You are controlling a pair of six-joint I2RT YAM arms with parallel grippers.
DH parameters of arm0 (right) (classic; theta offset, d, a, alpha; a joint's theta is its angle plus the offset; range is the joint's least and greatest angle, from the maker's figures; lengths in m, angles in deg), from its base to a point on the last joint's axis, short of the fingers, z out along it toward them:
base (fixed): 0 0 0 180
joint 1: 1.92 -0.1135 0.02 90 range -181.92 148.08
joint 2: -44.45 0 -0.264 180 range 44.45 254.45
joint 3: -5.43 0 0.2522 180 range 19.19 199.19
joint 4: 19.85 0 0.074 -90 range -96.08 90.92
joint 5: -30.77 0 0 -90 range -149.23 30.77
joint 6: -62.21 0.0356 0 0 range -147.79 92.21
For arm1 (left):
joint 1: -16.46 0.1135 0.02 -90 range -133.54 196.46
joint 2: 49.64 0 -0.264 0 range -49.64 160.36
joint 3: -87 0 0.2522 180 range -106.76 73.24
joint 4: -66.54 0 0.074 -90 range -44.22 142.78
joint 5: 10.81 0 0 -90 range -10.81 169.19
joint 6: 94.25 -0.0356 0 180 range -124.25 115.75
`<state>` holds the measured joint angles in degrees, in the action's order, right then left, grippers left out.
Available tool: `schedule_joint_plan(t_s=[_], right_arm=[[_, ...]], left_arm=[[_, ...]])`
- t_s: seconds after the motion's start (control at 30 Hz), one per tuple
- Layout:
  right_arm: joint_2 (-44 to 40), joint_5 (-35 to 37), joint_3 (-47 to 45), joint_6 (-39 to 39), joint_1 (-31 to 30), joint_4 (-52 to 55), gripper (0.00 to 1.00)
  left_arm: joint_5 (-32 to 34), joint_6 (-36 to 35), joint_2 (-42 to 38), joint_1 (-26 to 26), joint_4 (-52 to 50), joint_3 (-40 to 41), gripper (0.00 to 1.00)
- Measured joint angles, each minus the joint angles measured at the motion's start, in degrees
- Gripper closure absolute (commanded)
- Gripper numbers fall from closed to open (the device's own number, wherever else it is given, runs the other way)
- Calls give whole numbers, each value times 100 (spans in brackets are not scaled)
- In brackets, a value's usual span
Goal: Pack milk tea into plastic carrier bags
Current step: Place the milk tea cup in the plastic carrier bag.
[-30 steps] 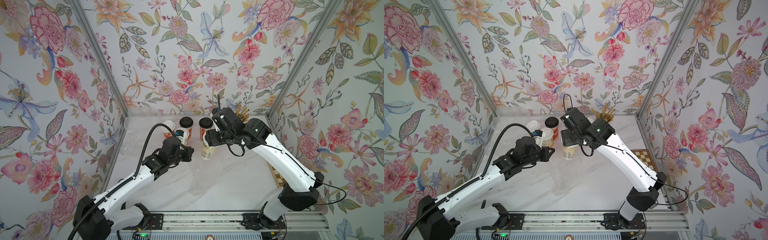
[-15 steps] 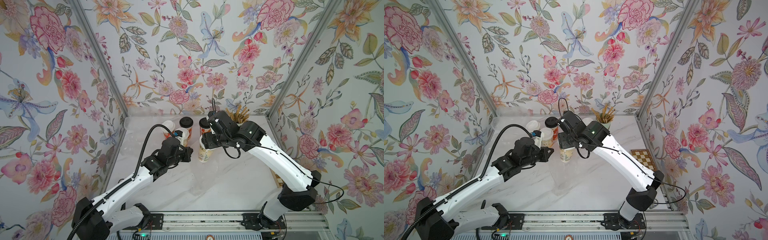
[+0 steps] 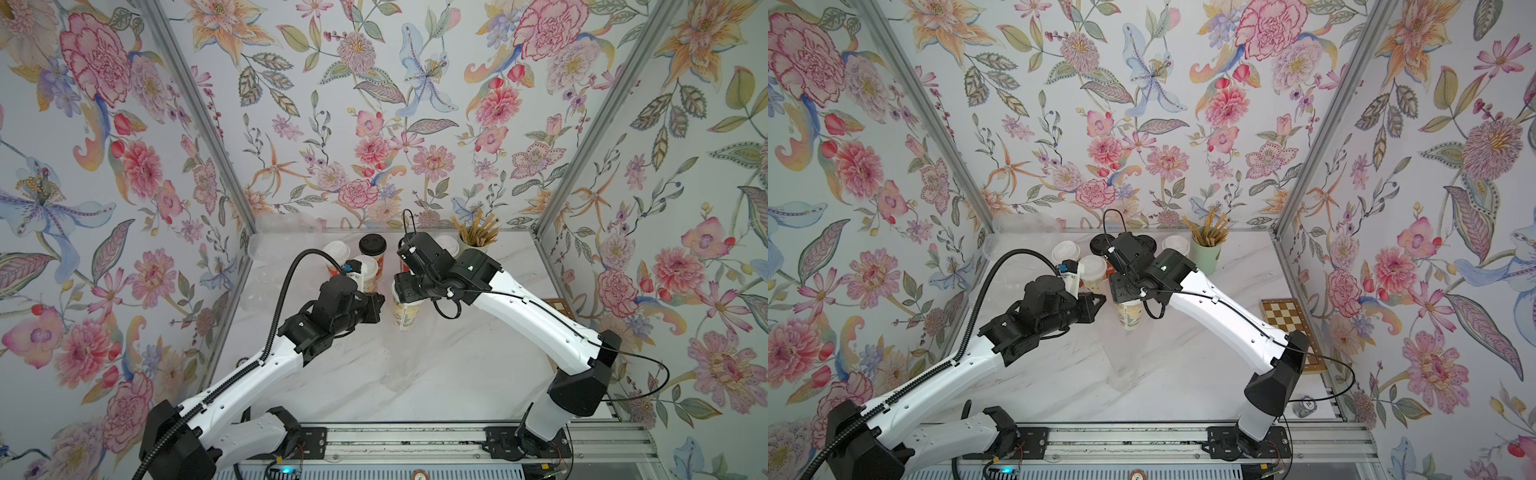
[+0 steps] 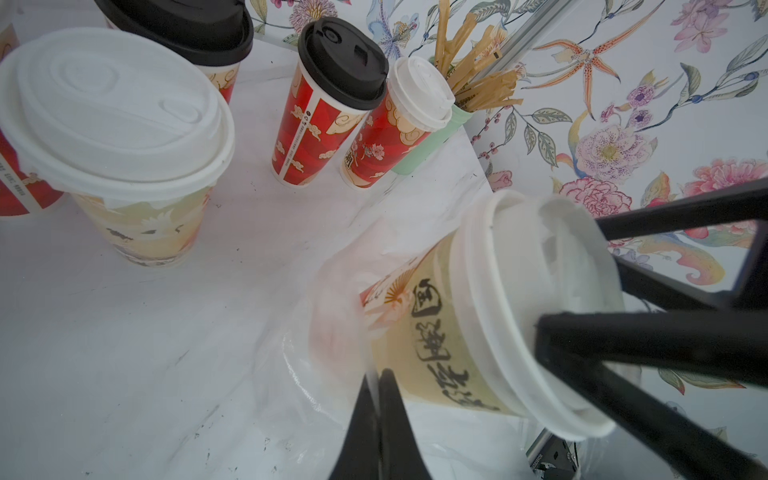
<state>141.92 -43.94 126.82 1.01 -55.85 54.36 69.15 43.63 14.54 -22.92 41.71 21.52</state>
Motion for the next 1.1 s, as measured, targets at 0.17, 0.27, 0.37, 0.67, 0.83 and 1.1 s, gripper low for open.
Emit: schedule_joint_plan(t_s=[0.17,0.27,0.37,0.67,0.83,1.1], right_arm=[[96,-22,-251,2,13,-199,42],[96,-28,-415,2,48,-284,42],[96,-28,-588,2,111,-361,42],[94,-26,-977,17,269,-520,42],[90,-31,-1257,44,337,-778,41],[76,83,-1681,197,345,-1161,33]], left_arm=[[-24,83,-90,0,138,13,96],[-24,105,-149,0,219,11,96],[-24,105,-192,0,223,9,96],[-24,103,-306,9,184,-138,95],[-24,74,-319,57,70,-273,94],[-44,-179,-17,155,-227,-313,74]])
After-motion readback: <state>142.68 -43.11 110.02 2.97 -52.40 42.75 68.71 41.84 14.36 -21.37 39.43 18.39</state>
